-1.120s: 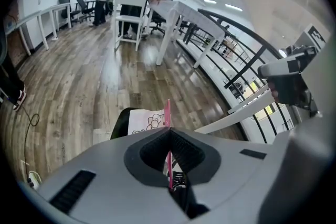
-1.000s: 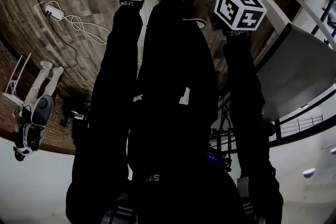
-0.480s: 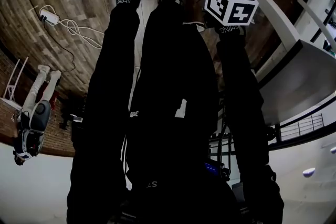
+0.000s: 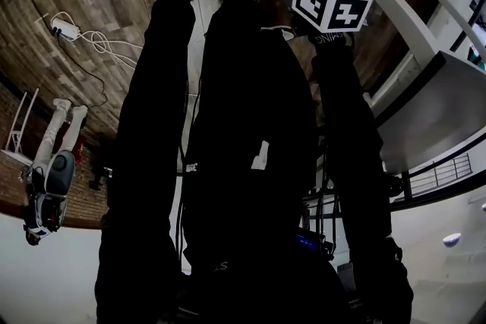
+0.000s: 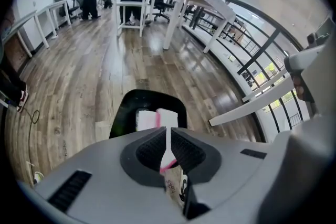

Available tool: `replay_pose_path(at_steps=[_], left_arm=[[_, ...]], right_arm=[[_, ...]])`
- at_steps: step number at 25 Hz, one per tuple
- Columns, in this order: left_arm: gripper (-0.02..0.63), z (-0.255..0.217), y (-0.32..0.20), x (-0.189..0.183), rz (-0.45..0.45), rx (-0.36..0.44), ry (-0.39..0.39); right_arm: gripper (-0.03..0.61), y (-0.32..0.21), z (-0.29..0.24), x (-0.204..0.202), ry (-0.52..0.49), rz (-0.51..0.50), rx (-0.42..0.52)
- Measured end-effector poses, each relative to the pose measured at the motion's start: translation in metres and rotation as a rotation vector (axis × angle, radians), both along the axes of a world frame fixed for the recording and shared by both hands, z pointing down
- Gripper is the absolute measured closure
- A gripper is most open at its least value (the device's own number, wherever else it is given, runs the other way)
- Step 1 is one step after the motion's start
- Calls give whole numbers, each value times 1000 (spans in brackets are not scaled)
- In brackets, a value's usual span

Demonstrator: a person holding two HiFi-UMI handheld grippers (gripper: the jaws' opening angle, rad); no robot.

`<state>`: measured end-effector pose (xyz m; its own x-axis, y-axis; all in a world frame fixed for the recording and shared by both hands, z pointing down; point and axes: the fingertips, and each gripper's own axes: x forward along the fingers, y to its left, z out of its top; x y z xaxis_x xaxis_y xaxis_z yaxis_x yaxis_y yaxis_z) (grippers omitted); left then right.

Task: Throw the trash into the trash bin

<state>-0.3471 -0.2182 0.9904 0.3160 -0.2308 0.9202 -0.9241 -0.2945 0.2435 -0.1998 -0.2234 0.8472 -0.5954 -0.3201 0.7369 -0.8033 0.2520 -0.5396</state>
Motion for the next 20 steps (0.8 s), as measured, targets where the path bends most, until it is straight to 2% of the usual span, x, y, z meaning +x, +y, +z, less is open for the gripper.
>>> replay_pose_path(at_steps=[1,3,10,12,15,20], left_arm=[[601,-1,-1,0,0,5,-2],[518,-9,-2,1,3,12,-9],[515,-53,6,3,-8,45,-14],[524,-72,4,3,-7,67,-8],[604,-116,4,14,13,99,26],[611,-220,9,55,77,162,108]], right_arm=[[563,0,-2,1,1,3,5],[563,0,-9,3,3,9,13],[563,5,-41,10,-6,22,23],[563,7,-51,10,-10,32,27],[563,16,-85,17,-37,70,39],[563,43,-174,43,-106,125,79]])
